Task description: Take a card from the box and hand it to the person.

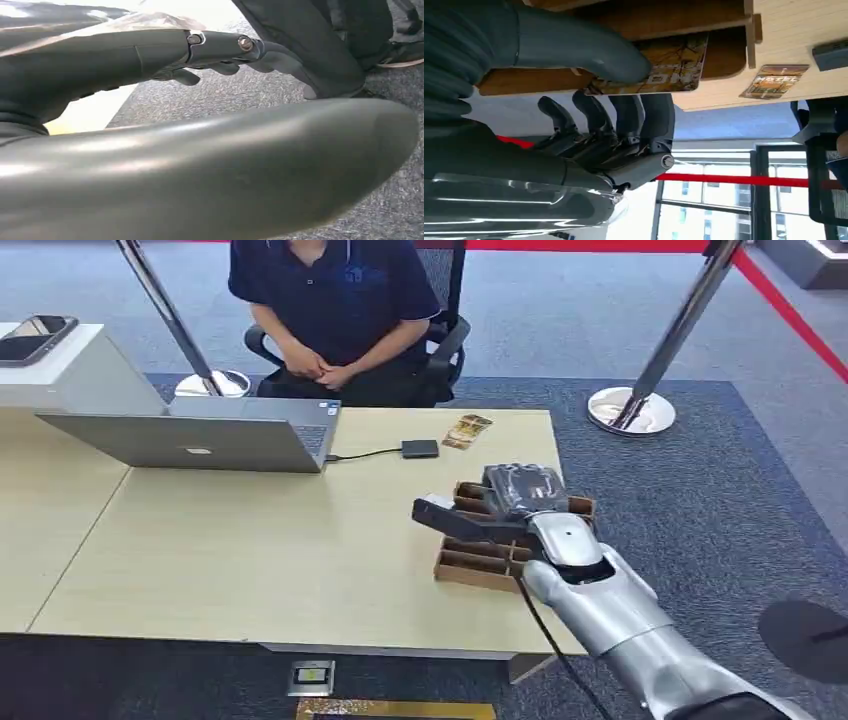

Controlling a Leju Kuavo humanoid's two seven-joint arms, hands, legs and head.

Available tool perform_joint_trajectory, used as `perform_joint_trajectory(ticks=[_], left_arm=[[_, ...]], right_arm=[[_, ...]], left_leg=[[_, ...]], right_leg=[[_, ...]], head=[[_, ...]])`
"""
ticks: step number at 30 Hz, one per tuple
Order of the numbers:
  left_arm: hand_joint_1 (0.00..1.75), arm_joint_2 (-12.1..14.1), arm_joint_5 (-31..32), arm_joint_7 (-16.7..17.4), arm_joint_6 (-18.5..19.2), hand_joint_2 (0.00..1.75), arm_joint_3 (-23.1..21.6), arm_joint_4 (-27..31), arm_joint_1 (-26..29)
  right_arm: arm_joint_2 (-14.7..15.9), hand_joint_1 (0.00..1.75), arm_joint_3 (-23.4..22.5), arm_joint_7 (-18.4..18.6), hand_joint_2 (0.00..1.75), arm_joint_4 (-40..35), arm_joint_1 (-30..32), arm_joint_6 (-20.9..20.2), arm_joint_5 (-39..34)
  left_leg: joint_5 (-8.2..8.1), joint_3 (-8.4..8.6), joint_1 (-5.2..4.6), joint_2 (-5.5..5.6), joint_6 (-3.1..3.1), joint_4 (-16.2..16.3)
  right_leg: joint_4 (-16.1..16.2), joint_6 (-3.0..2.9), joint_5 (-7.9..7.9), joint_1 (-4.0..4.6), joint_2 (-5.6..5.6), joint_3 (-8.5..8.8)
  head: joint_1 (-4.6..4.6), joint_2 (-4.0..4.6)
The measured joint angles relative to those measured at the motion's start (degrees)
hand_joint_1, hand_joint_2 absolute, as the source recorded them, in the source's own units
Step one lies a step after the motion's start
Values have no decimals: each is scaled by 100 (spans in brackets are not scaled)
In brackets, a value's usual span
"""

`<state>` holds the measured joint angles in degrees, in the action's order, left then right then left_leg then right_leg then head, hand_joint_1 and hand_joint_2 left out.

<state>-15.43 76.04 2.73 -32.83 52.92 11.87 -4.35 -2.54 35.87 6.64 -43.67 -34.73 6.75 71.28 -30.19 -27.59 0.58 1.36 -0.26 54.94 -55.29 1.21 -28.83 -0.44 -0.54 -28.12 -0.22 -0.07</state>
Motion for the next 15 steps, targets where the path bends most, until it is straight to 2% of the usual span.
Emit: perform_joint_trajectory(ticks=[5,6,7,15], left_arm=[[0,0,9,0,0,0,0,0,1],[0,0,9,0,0,0,0,0,1],[0,0,9,0,0,0,0,0,0],[0,0,-9,-2,0,0,0,0,1]], right_arm=[[24,162,2,-2,175,-74,41,4,-2],[26,173,2,-2,175,-85,44,4,-2],[31,175,2,-2,175,-90,46,4,-2],[98,175,0,-22,175,-495,138,28,-9]], left_leg=[[1,0,0,0,0,0],[1,0,0,0,-1,1],[1,0,0,0,-1,1],[1,-2,0,0,-1,0]], right_leg=[[0,2,2,0,0,-1],[0,2,2,0,0,-1],[0,2,2,0,0,-1],[0,2,2,0,0,-4]], head=[[0,0],[0,0],[0,0],[0,0]])
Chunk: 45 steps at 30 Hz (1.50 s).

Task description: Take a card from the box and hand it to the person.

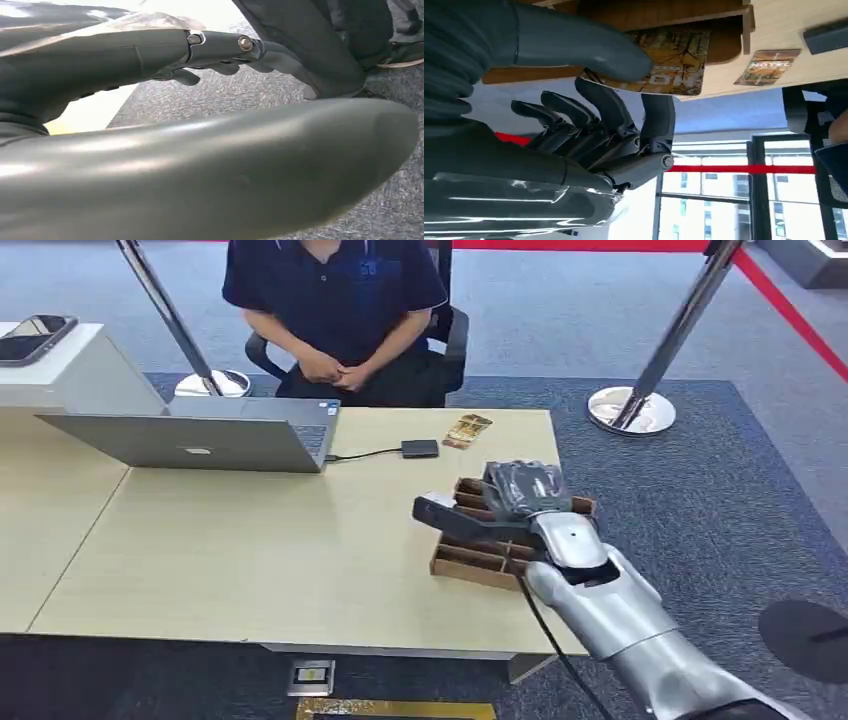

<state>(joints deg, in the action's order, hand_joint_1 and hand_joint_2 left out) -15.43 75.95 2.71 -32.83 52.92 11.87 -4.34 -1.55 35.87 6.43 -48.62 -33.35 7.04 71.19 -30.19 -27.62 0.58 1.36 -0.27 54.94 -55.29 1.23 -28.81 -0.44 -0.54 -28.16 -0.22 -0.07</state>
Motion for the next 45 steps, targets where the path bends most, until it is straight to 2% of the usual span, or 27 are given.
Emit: perform_joint_trajectory(ticks=[14,18,23,27,31,38,45], left_arm=[[0,4,-140,11,-11,0,0,0,0],[0,4,-151,11,-31,0,0,0,0],[0,2,-140,-7,-39,0,0,0,-3],[0,2,-83,-9,-37,0,0,0,-10],[0,2,6,-33,-35,0,-15,0,-29],[0,2,-2,28,-37,0,-37,0,-55],[0,2,17,125,-35,0,-46,0,-55]], right_arm=[[319,175,7,17,175,-1879,432,-15,234],[295,175,11,-4,175,-2173,397,-139,256],[116,175,24,-61,175,-2129,93,-295,85],[-144,175,31,-41,175,-1718,-344,-341,-39],[-541,175,-4,148,175,-763,-1095,-313,-50],[-1025,175,-105,382,175,538,-1877,-334,46],[-1366,171,-116,538,175,1582,-2316,-258,186]], left_leg=[[0,-1,0,-1,0,0],[0,-2,0,-1,0,0],[2,-1,0,-1,-2,0],[3,-1,0,-1,-3,0],[6,-1,0,-1,-5,0],[7,-2,0,-2,-4,0],[7,-2,0,-1,-4,1]], right_leg=[[0,0,0,0,0,-1],[-3,0,0,0,0,0],[-5,-1,1,0,0,0],[-8,-1,1,0,0,-1],[-11,-3,2,0,0,-3],[-12,-5,3,0,0,-4],[-11,-5,3,1,0,-4]], head=[[0,0],[0,0],[0,0],[0,0],[0,0],[0,0],[-2,0]])
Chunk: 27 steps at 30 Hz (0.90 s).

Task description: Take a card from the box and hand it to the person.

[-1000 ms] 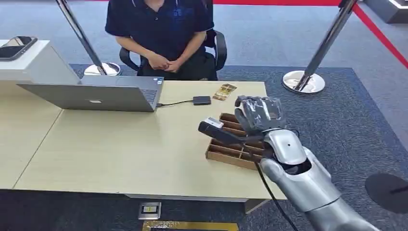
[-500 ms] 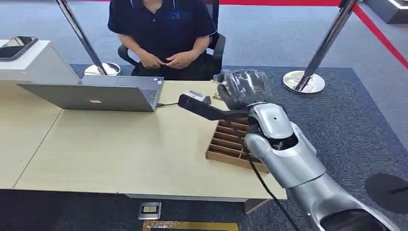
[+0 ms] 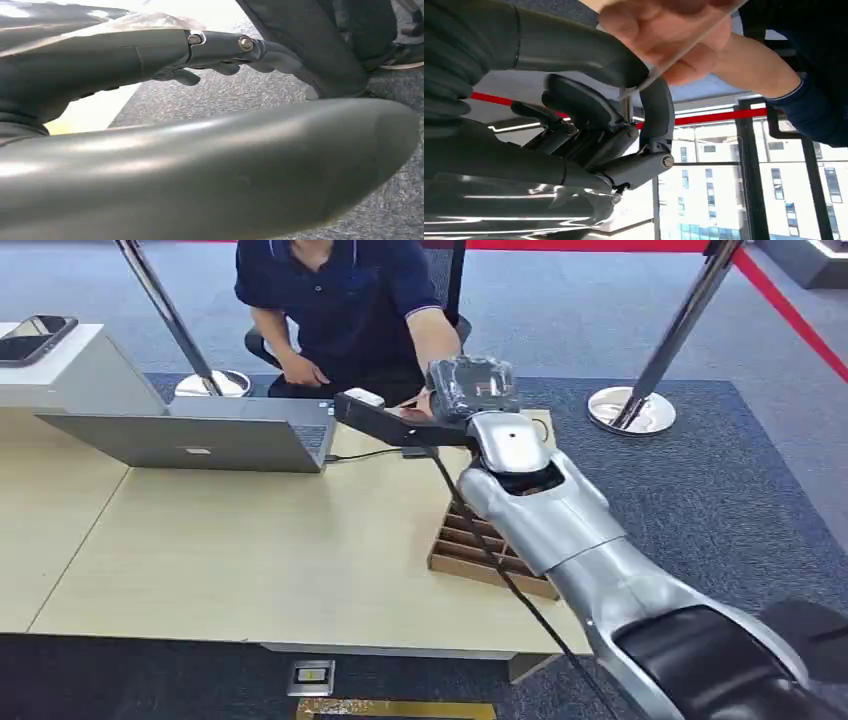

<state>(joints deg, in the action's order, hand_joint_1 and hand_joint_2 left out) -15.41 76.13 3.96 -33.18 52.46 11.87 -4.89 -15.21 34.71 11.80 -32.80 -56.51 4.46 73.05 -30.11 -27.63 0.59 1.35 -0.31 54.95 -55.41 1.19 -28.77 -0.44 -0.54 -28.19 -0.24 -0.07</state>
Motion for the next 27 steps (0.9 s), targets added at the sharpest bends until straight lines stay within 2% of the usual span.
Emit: perform_joint_trajectory(ticks=[13,17,18,19,23,24,27], left_arm=[[0,0,39,22,24,0,-11,-2,0],[0,2,39,20,24,0,-11,-2,-1],[0,2,39,20,24,0,-11,-2,-1],[0,2,41,20,24,0,-11,-2,0],[0,2,48,17,26,0,-11,-2,-1],[0,2,50,17,26,0,-11,-2,0],[0,2,55,13,33,0,-11,-4,0]], right_arm=[[-146,171,0,7,175,756,-53,94,124],[-159,155,0,15,175,843,-52,94,138],[-162,33,0,15,175,854,-51,94,138],[-166,2,0,15,175,872,-51,94,138],[-175,0,-2,13,175,924,-47,175,135],[-175,0,-2,11,0,931,-42,228,133],[-173,0,-13,2,0,933,-36,387,133]], left_leg=[[0,0,0,0,0,1],[0,0,0,0,0,1],[0,0,0,0,0,1],[0,0,0,0,0,0],[0,0,0,0,0,0],[0,0,0,0,0,1],[0,0,0,0,0,1]], right_leg=[[0,0,0,0,0,0],[0,0,0,0,0,0],[0,0,0,0,0,-1],[0,0,0,0,0,-1],[0,0,0,0,0,-1],[1,0,0,0,0,-1],[1,0,0,0,0,-1]], head=[[2,0],[2,0],[2,0],[2,0],[2,0],[2,0],[2,0]])
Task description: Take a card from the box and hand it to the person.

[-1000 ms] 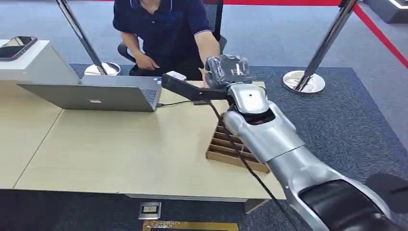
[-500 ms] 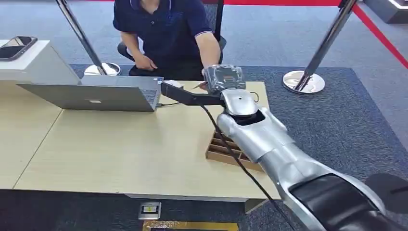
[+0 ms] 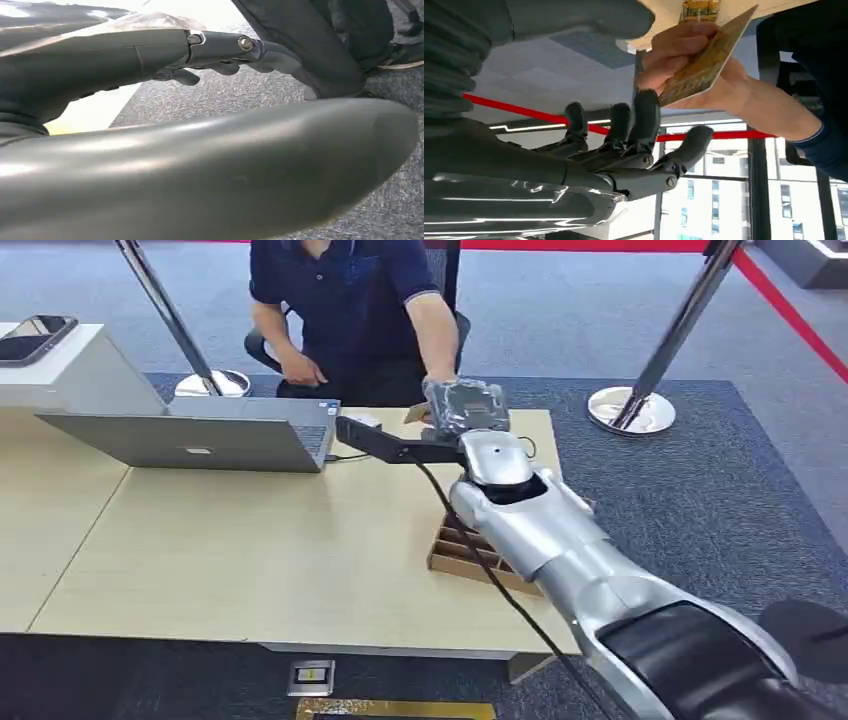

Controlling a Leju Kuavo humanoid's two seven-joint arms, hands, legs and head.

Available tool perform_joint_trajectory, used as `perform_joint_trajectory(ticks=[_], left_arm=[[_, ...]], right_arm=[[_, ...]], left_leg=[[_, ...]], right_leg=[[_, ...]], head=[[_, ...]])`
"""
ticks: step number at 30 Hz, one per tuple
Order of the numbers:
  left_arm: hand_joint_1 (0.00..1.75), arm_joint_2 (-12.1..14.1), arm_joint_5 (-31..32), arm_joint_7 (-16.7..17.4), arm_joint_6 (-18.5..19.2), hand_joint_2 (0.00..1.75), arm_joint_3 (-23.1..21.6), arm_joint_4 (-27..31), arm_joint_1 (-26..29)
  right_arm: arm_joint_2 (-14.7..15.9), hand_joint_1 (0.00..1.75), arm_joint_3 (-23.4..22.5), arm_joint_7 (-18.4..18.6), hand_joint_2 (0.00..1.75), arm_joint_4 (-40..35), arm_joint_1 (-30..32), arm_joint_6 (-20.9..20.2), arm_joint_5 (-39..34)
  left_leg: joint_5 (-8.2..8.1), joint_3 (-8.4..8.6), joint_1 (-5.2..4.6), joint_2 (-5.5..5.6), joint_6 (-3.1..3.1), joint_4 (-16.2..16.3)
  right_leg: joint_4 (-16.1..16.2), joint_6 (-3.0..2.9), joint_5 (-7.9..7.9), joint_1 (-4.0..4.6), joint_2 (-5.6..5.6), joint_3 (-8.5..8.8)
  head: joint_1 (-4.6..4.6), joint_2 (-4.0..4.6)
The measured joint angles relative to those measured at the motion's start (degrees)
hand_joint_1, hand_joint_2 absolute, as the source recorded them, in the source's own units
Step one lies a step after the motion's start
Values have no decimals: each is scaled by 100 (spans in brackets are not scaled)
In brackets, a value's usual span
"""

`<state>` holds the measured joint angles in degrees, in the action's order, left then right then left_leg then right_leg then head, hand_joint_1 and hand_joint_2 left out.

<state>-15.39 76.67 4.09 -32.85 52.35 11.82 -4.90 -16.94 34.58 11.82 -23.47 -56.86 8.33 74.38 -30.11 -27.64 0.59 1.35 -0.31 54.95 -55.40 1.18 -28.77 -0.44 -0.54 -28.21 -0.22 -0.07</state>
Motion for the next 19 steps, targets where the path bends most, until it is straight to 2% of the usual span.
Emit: perform_joint_trajectory(ticks=[6,9,13,16,19], left_arm=[[0,0,-9,0,2,0,0,-9,2],[0,0,-18,0,2,0,2,-11,4],[0,0,-48,0,31,0,2,-11,2],[0,0,-209,-44,35,0,6,-13,13],[0,-11,-413,-135,4,0,88,-15,17]], right_arm=[[66,0,-116,-116,0,-28,43,426,-22],[186,0,-186,-184,0,-177,138,723,-31],[343,0,-286,-234,0,-372,276,883,-28],[642,0,-439,-291,0,-868,649,1321,-13],[1131,0,-820,-354,0,-1831,1478,1800,-15]], left_leg=[[0,0,0,0,0,0],[0,-1,0,1,0,1],[0,0,0,0,0,2],[-1,-1,2,8,1,5],[-3,0,3,14,5,7]], right_leg=[[0,0,0,0,0,0],[0,0,0,0,0,0],[3,0,0,0,0,-2],[8,0,0,0,0,2],[17,1,-1,2,0,12]], head=[[0,0],[-2,0],[0,0],[2,0],[-2,0]])
